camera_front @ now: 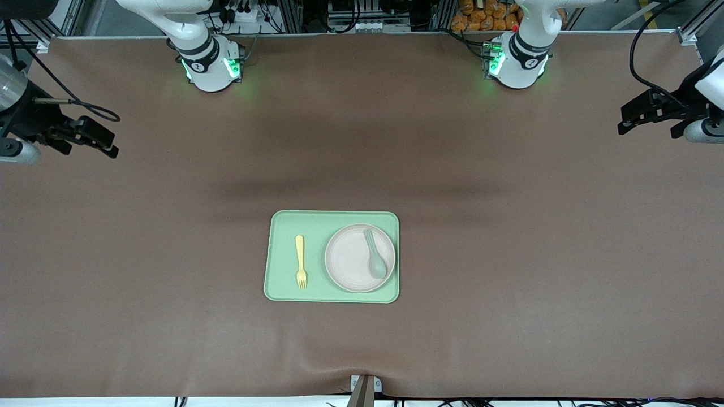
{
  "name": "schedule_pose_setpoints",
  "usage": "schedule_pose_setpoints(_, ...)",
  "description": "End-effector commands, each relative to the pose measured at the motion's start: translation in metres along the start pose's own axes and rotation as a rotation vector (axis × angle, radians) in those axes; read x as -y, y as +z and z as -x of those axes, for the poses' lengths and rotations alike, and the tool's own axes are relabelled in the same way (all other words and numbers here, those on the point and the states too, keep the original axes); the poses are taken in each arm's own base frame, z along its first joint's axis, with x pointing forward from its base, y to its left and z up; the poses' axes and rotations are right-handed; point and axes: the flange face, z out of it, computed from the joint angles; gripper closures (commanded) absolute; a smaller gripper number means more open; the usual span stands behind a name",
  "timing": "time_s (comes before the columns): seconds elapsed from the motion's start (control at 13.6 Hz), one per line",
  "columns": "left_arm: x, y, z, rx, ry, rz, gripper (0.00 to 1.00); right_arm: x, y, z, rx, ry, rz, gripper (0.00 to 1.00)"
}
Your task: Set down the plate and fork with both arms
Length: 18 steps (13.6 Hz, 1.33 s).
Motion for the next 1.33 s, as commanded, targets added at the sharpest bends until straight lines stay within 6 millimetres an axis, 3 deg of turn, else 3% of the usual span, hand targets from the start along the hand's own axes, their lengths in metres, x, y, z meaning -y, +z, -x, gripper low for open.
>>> schedule_pose_setpoints(0.0,-0.008,0.001,-0.001,0.008,-0.013,0.000,0.00,-0.001,0.014,-0.006,-0.003,0.004,0.007,0.00)
schedule_pose_setpoints(0.29,-0.013,-0.002,0.000,0.001,-0.004,-0.003,0.00,0.004,0.004,-0.042,-0.034,-0.007,-0.004,0.00)
schedule_pose_setpoints(1.25,-0.017,-0.006,0.002,-0.007,0.005,-0.015,0.00,0.003,0.008,-0.041,-0.019,-0.007,-0.002,0.00)
